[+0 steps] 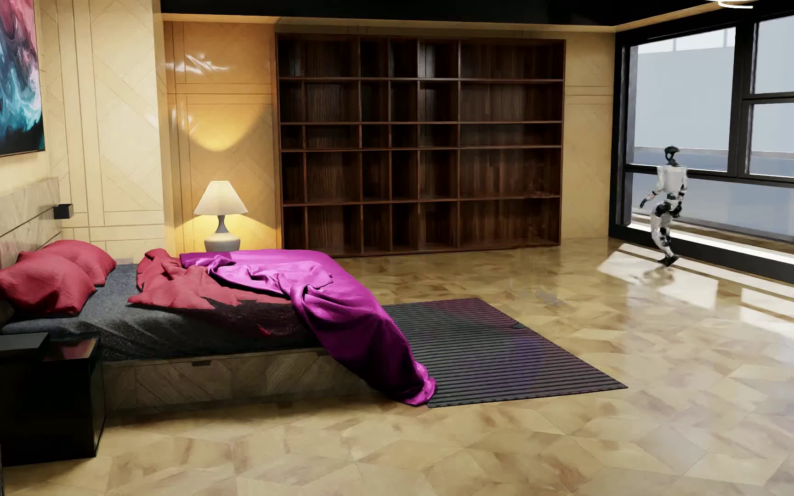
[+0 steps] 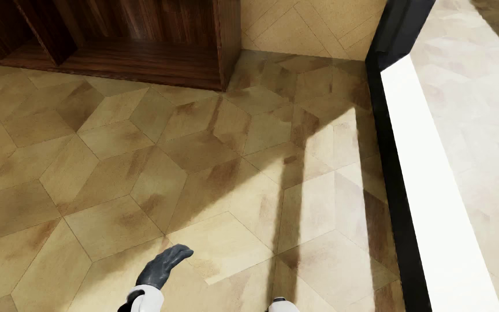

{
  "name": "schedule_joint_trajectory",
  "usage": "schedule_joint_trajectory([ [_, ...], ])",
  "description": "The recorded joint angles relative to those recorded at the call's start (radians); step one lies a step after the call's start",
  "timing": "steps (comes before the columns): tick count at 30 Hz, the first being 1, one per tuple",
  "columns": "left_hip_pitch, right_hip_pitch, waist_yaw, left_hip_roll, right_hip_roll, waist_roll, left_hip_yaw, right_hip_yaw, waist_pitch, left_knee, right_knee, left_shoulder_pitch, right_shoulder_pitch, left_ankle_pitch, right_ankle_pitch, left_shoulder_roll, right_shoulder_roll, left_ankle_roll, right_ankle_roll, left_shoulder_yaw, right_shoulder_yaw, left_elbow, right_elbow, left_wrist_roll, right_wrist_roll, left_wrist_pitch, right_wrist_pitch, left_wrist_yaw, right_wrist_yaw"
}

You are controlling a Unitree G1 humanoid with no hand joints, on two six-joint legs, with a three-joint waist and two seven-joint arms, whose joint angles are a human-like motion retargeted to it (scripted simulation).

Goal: Go to the bed

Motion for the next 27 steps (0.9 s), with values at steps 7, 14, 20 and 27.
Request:
schedule_joint_trajectory([
  [7,-0.093,0.174,0.018,0.363,0.045,0.055,0.159,-0.009,-0.013,-0.631,-0.167,0.023,-0.285,0.114,0.042,0.06,-0.049,0.189,0.016,-0.023,-0.271,0.271,-0.201,0.043,0.187,0.14,0.038,-0.121,-0.232],
  [14,-0.086,0.154,0.028,0.396,0.02,0.009,0.259,-0.041,-0.018,-0.618,-0.055,0.074,-0.319,0.12,-0.118,0.097,-0.033,0.22,0.022,-0.026,-0.193,0.323,-0.583,0.024,0.303,0.156,-0.036,-0.081,-0.385],
  [20,-0.111,0.266,0.032,0.35,0.12,-0.006,0.196,0.145,-0.029,-0.549,0.136,0.076,-0.166,0.156,-0.189,0.046,0.032,0.219,0.052,0.065,-0.212,0.153,-0.29,-0.113,0.093,0.145,0.02,0.046,-0.122],
  [27,-0.271,0.212,0.078,0.183,0.055,0.062,0.003,-0.032,0.005,-0.777,-0.103,0.061,-0.215,0.387,-0.206,0.017,0.025,-0.003,-0.03,-0.006,-0.051,-0.149,0.244,0.003,-0.127,0.005,0.019,0.017,0.203],
])
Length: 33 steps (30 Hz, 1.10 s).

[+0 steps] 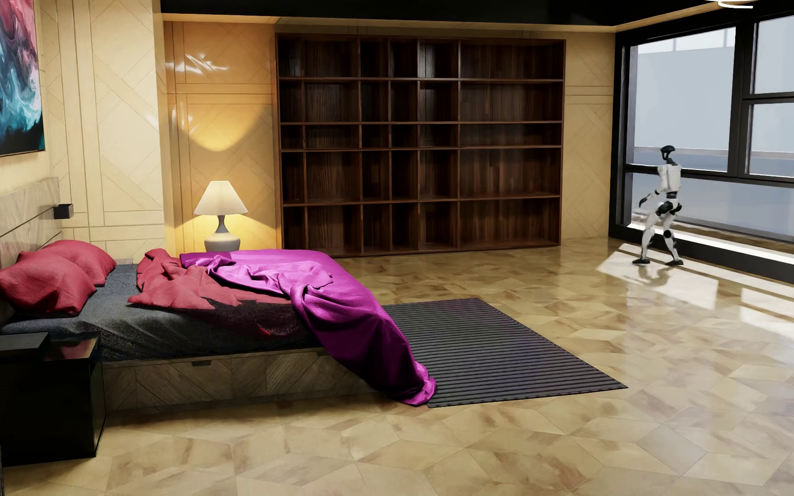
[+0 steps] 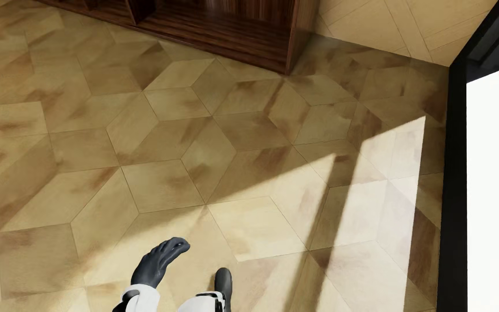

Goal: Go to the bed

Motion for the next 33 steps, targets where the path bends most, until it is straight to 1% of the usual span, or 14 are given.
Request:
schedule_joint_trajectory([
  [2,-0.017,-0.04,0.008,0.053,-0.068,0.016,0.1,-0.12,-0.001,0.21,-0.051,0.023,-0.032,-0.208,0.056,-0.006,-0.017,0.036,0.016,-0.028,0.06,-0.031,-0.019,0.05,-0.085,-0.014,0.009,-0.063,-0.063],
  [6,0.165,-0.021,0.042,0.321,-0.157,0.028,0.312,-0.307,-0.034,0.578,-0.209,0.12,-0.101,-0.485,0.195,0.008,-0.046,0.244,0.075,0.068,0.128,0.045,-0.236,-0.009,-0.225,0.059,0.01,-0.027,-0.319],
  [9,0.294,0.006,0.033,0.56,-0.252,0.033,0.438,-0.502,-0.07,0.592,-0.273,0.11,-0.089,-0.608,0.27,0.021,-0.067,0.275,0.141,0.192,-0.009,0.196,-0.556,-0.064,-0.16,0.208,-0.038,0.057,-0.525],
  [11,0.378,0.033,0.011,0.693,-0.369,0.036,0.724,-0.66,-0.089,0.533,-0.28,0.081,-0.051,-0.66,0.299,0.053,-0.082,0.293,0.18,0.171,-0.16,0.234,-0.73,0.004,0.018,0.272,-0.044,0.012,-0.629],
  [13,0.319,0.089,0.015,0.575,-0.549,0.016,0.691,-0.772,-0.091,0.509,-0.228,0.038,0.036,-0.71,0.205,0.062,-0.138,0.113,0.149,0.076,-0.298,0.207,-0.829,0.057,0.285,0.196,-0.037,-0.079,-0.662],
  [15,0.22,0.038,-0.005,0.353,-0.587,-0.014,0.502,-0.521,-0.074,0.52,-0.063,-0.012,0.161,-0.775,0.01,0.075,-0.195,0.164,-0.06,-0.015,-0.347,0.191,-0.838,0.058,0.462,0.078,-0.011,-0.181,-0.654],
  [16,0.213,-0.037,-0.018,0.25,-0.491,-0.023,0.424,-0.299,-0.062,0.499,0.062,-0.043,0.211,-0.791,-0.032,0.071,-0.216,0.206,-0.022,-0.039,-0.324,0.189,-0.79,0.074,0.485,0.058,0.017,-0.198,-0.629],
  [18,0.274,-0.154,-0.025,0.091,-0.348,-0.049,0.323,-0.223,-0.041,0.397,0.269,-0.072,0.269,-0.783,-0.069,0.025,-0.235,0.265,-0.019,-0.026,-0.204,0.162,-0.63,0.057,0.402,0.048,0.065,-0.136,-0.449],
  [21,0.422,-0.37,-0.063,-0.1,-0.148,-0.084,0.154,-0.265,-0.023,0.198,0.334,-0.136,0.327,-0.707,-0.037,0.001,-0.168,0.318,-0.042,-0.045,-0.083,0.071,-0.476,-0.039,0.231,-0.089,-0.039,-0.104,-0.064],
  [22,0.483,-0.454,-0.077,-0.151,-0.085,-0.091,0.089,-0.241,-0.019,0.131,0.285,-0.177,0.358,-0.684,-0.014,0.007,-0.125,0.336,-0.029,-0.062,-0.111,0.033,-0.484,-0.034,0.231,-0.14,-0.069,-0.099,-0.008],
  [24,0.616,-0.581,-0.102,-0.213,-0.016,-0.097,-0.046,-0.195,-0.009,0.021,0.102,-0.255,0.407,-0.649,0.073,-0.004,-0.06,0.365,-0.036,-0.077,-0.129,-0.039,-0.538,-0.029,0.219,-0.174,-0.096,-0.049,-0.076],
  [27,0.783,-0.617,-0.14,-0.202,0.039,-0.064,-0.19,-0.132,0.009,0.032,-0.067,-0.28,0.401,-0.498,0.168,-0.046,-0.052,0.368,-0.078,-0.056,-0.036,-0.064,-0.531,-0.098,0.101,-0.116,-0.07,0.048,-0.237],
  [30,0.674,-0.55,-0.171,-0.164,0.058,0.002,-0.232,-0.15,0.036,0.545,0.178,-0.223,0.284,-0.111,0.188,-0.007,-0.03,0.0,-0.205,-0.064,-0.093,0.103,-0.383,-0.136,0.071,0.043,0.036,0.093,-0.198],
  [33,0.243,-0.336,-0.169,0.031,0.129,0.056,-0.175,-0.2,0.048,1.041,0.188,-0.213,0.14,-0.218,0.021,0.108,-0.002,0.045,-0.21,-0.196,-0.239,0.479,-0.462,-0.04,0.086,0.212,0.077,-0.106,-0.347],
])
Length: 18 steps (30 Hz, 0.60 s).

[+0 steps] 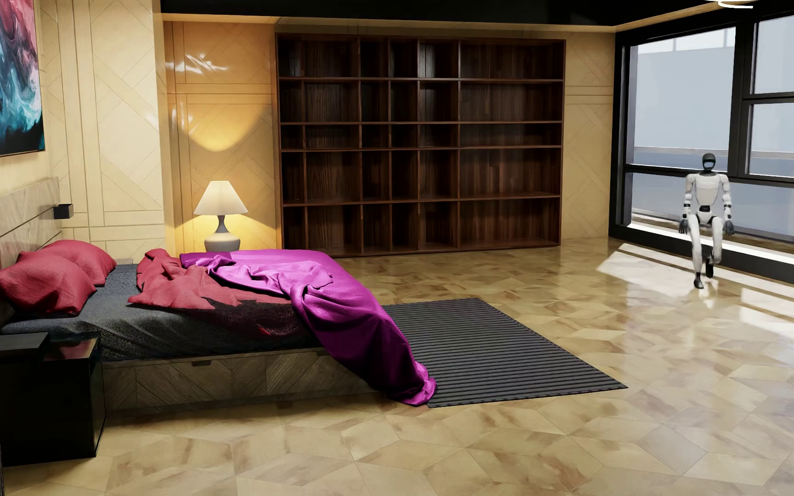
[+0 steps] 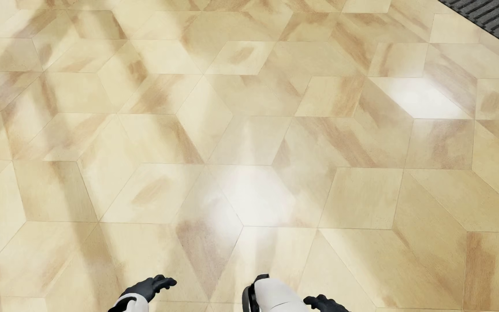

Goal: Go to the bed

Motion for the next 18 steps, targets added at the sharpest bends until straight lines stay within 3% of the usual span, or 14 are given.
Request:
schedule_joint_trajectory([
  [1,-0.132,0.096,0.009,0.064,0.043,0.012,0.022,0.011,-0.002,0.008,-0.052,0.027,-0.033,-0.077,-0.029,0.032,0.007,0.065,-0.004,-0.043,-0.041,0.104,-0.068,0.049,0.045,0.025,-0.053,-0.072,-0.092],
  [3,-0.326,0.291,0.033,0.149,0.122,0.02,0.062,0.076,-0.011,-0.177,-0.17,0.13,-0.094,-0.178,-0.047,0.076,0.002,0.1,-0.01,-0.029,-0.05,0.194,-0.203,0.065,0.174,0.032,-0.175,-0.143,-0.182],
  [6,-0.412,0.578,0.078,0.223,0.158,0.01,0.113,0.232,-0.035,-0.814,-0.334,0.354,-0.179,-0.2,-0.007,0.089,-0.074,0.103,-0.015,0.147,0.059,0.109,-0.4,-0.048,0.27,-0.052,-0.248,-0.082,-0.193],
  [7,-0.394,0.668,0.098,0.218,0.143,0.0,0.082,0.278,-0.044,-1.023,-0.364,0.422,-0.193,-0.198,0.025,0.075,-0.097,0.079,-0.023,0.206,0.095,0.071,-0.453,-0.075,0.286,-0.063,-0.256,-0.041,-0.2],
  [8,-0.379,0.744,0.119,0.209,0.114,-0.015,0.042,0.305,-0.052,-1.114,-0.366,0.476,-0.191,-0.188,0.059,0.053,-0.117,0.005,-0.037,0.256,0.121,0.043,-0.492,-0.089,0.304,-0.056,-0.256,-0.006,-0.209],
  [9,-0.377,0.798,0.139,0.189,0.074,-0.035,0.02,0.316,-0.058,-1.058,-0.322,0.508,-0.172,-0.137,0.11,0.024,-0.138,-0.03,-0.043,0.293,0.136,0.031,-0.518,-0.093,0.322,-0.038,-0.244,0.018,-0.215],
  [10,-0.389,0.81,0.154,0.161,0.033,-0.061,0.017,0.307,-0.061,-0.908,-0.206,0.515,-0.137,-0.044,0.195,-0.005,-0.154,-0.048,0.002,0.317,0.144,0.043,-0.528,-0.087,0.338,-0.016,-0.221,0.034,-0.217],
  [11,-0.393,0.769,0.162,0.147,-0.021,-0.09,0.042,0.261,-0.059,-0.76,-0.021,0.493,-0.094,-0.036,0.313,-0.03,-0.158,-0.047,0.117,0.321,0.148,0.08,-0.519,-0.066,0.342,0.014,-0.187,0.044,-0.213],
  [12,-0.376,0.673,0.164,0.145,-0.094,-0.121,0.074,0.175,-0.054,-0.659,0.192,0.444,-0.05,-0.106,0.398,-0.048,-0.146,-0.035,0.238,0.299,0.154,0.132,-0.485,-0.02,0.326,0.056,-0.146,0.037,-0.204],
  [14,-0.254,0.395,0.146,0.146,-0.15,-0.171,0.161,0.056,-0.046,-0.618,0.5,0.3,0.007,-0.232,0.315,-0.075,-0.105,-0.007,0.232,0.199,0.207,0.193,-0.329,0.111,0.223,0.109,-0.047,-0.025,-0.148],
  [15,-0.157,0.257,0.136,0.154,-0.151,-0.188,0.217,0.006,-0.048,-0.657,0.532,0.234,0.018,-0.267,0.265,-0.086,-0.091,-0.009,0.216,0.176,0.256,0.161,-0.213,0.14,0.166,0.081,-0.01,-0.02,-0.09],
  [16,-0.048,0.137,0.126,0.156,-0.165,-0.198,0.282,-0.042,-0.053,-0.716,0.492,0.181,0.027,-0.287,0.215,-0.095,-0.085,-0.012,0.203,0.195,0.304,0.097,-0.091,0.117,0.127,0.022,0.007,0.025,-0.01],
  [18,0.173,-0.049,0.103,0.119,-0.191,-0.208,0.402,-0.086,-0.067,-0.853,0.267,0.092,0.053,-0.301,0.144,-0.107,-0.109,-0.023,0.174,0.281,0.362,-0.044,0.12,-0.015,0.095,-0.11,-0.021,0.15,0.181],
])
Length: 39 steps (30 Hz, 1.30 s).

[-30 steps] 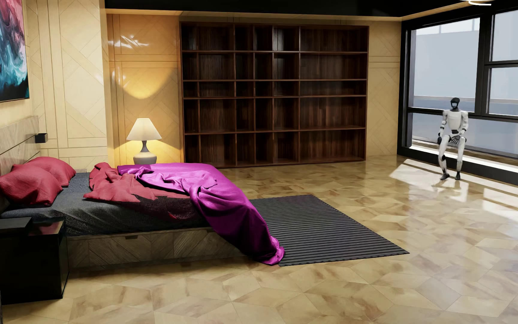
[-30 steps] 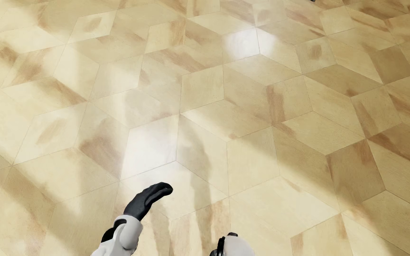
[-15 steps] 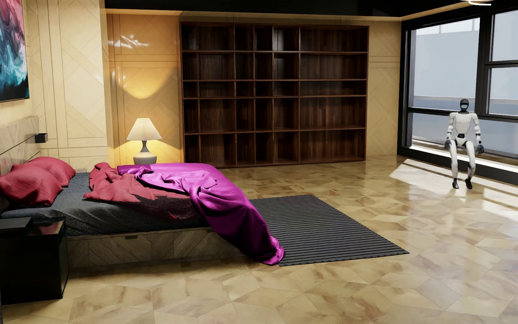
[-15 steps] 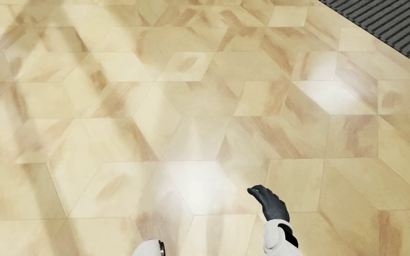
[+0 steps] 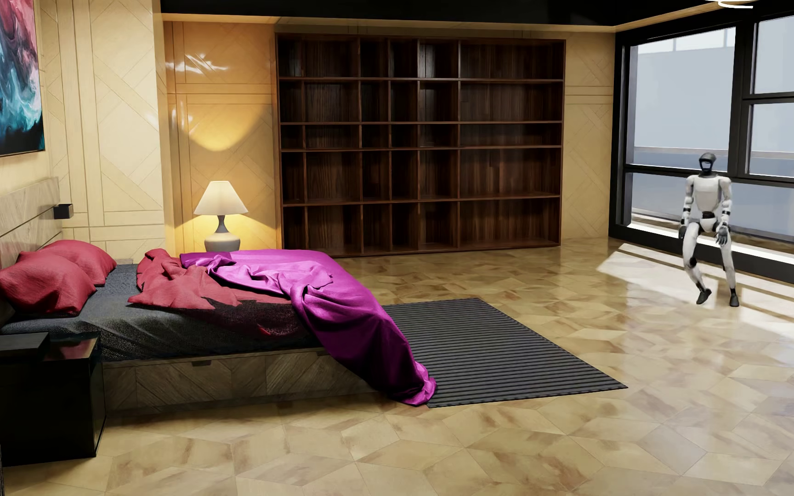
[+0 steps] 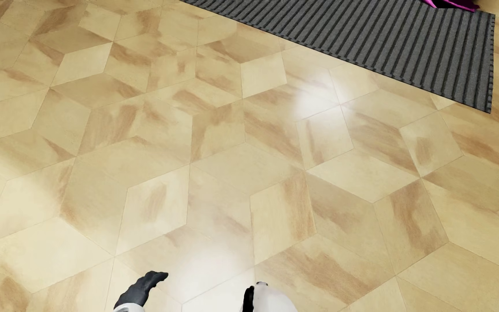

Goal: Go to the bed

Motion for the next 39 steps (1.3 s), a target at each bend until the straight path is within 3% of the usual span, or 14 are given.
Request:
schedule_joint_trajectory([
  [3,0.276,-0.166,-0.041,-0.104,-0.021,0.008,0.067,0.049,-0.02,-0.202,-0.509,-0.156,0.085,0.028,-0.007,-0.004,-0.058,-0.024,-0.068,0.058,-0.084,-0.234,0.1,-0.192,0.021,-0.051,-0.023,0.156,0.068],
  [5,0.407,-0.181,-0.068,-0.132,-0.036,0.032,0.025,0.04,-0.03,-0.216,-0.625,-0.168,0.154,0.128,-0.019,-0.01,-0.017,-0.025,-0.093,0.053,-0.303,-0.406,0.133,-0.261,0.131,-0.096,0.118,0.171,-0.143],
  [7,0.412,-0.133,-0.085,-0.066,-0.026,0.078,-0.078,-0.012,-0.034,0.021,-0.483,-0.096,0.196,0.375,0.078,0.016,0.087,-0.004,-0.203,0.019,-0.486,-0.511,0.133,-0.171,0.208,-0.096,0.26,0.1,-0.322],
  [9,0.205,-0.067,-0.071,0.017,0.052,0.143,-0.201,-0.039,-0.017,0.486,-0.344,-0.019,0.16,0.542,0.033,0.061,0.163,0.068,-0.238,-0.033,-0.51,-0.51,0.108,0.011,0.201,-0.04,0.221,0.031,-0.266],
  [12,-0.273,0.136,-0.05,-0.033,0.214,0.202,-0.402,-0.009,0.007,0.832,-0.382,0.036,-0.029,0.306,-0.111,0.084,0.186,0.084,-0.226,-0.139,-0.393,-0.217,0.0,0.065,0.009,0.037,0.191,-0.171,-0.366],
  [16,-0.577,0.499,-0.013,-0.018,0.302,0.191,-0.288,0.217,0.006,0.254,-0.605,0.139,-0.262,0.144,-0.185,0.094,0.198,0.147,-0.227,-0.224,-0.306,0.134,-0.302,0.171,0.087,0.077,-0.082,-0.425,-0.269],
  [19,-0.576,0.77,0.037,-0.071,0.268,0.181,-0.256,0.37,0.009,-0.283,-0.705,0.276,-0.396,0.142,-0.174,0.029,0.114,0.012,-0.21,-0.098,-0.153,0.099,-0.508,0.125,0.031,0.06,-0.206,-0.282,-0.34],
  [21,-0.587,0.891,0.077,-0.088,0.228,0.161,-0.231,0.403,0.01,-0.128,-0.613,0.344,-0.386,0.147,-0.066,-0.019,0.083,0.058,-0.168,-0.022,-0.121,0.078,-0.54,0.1,0.102,0.069,-0.221,-0.169,-0.378],
  [24,-0.546,0.765,0.119,-0.118,0.174,0.098,-0.153,0.444,0.019,0.206,-0.104,0.323,-0.276,0.17,0.326,-0.094,0.016,0.193,0.217,0.033,-0.068,0.119,-0.457,0.096,0.165,0.092,-0.105,-0.188,-0.329],
  [28,-0.201,0.207,0.11,-0.214,0.055,0.031,-0.057,0.334,0.026,0.078,0.249,0.108,-0.174,-0.011,0.133,-0.078,0.017,0.231,0.057,0.033,0.061,0.085,0.005,0.2,0.103,0.081,0.097,-0.154,-0.133],
  [31,0.055,-0.052,0.057,-0.299,0.009,0.018,-0.104,0.254,0.013,-0.083,-0.148,-0.066,-0.035,-0.063,0.004,-0.048,-0.048,0.231,0.001,0.027,0.136,-0.045,0.17,0.138,0.039,-0.04,0.002,-0.077,0.048],
  [34,0.299,-0.11,-0.008,-0.321,-0.01,0.029,-0.212,0.302,0.003,-0.21,-0.75,-0.208,0.159,-0.057,0.004,0.02,-0.065,0.227,-0.03,-0.045,-0.082,-0.231,0.082,0.062,0.161,-0.122,0.063,-0.044,-0.131],
  [36,0.411,-0.125,-0.048,-0.285,-0.028,0.053,-0.273,0.244,0.002,-0.144,-0.675,-0.217,0.22,0.065,0.068,0.041,-0.046,0.206,-0.049,-0.051,-0.141,-0.301,0.102,0.01,0.147,-0.098,0.136,0.022,-0.188],
  [39,0.243,-0.064,-0.067,-0.152,0.034,0.14,-0.303,0.143,0.015,0.429,-0.372,-0.097,0.135,0.534,0.09,0.065,0.007,0.08,-0.066,-0.053,-0.141,-0.306,0.203,-0.038,0.085,-0.019,0.112,0.023,-0.033],
])
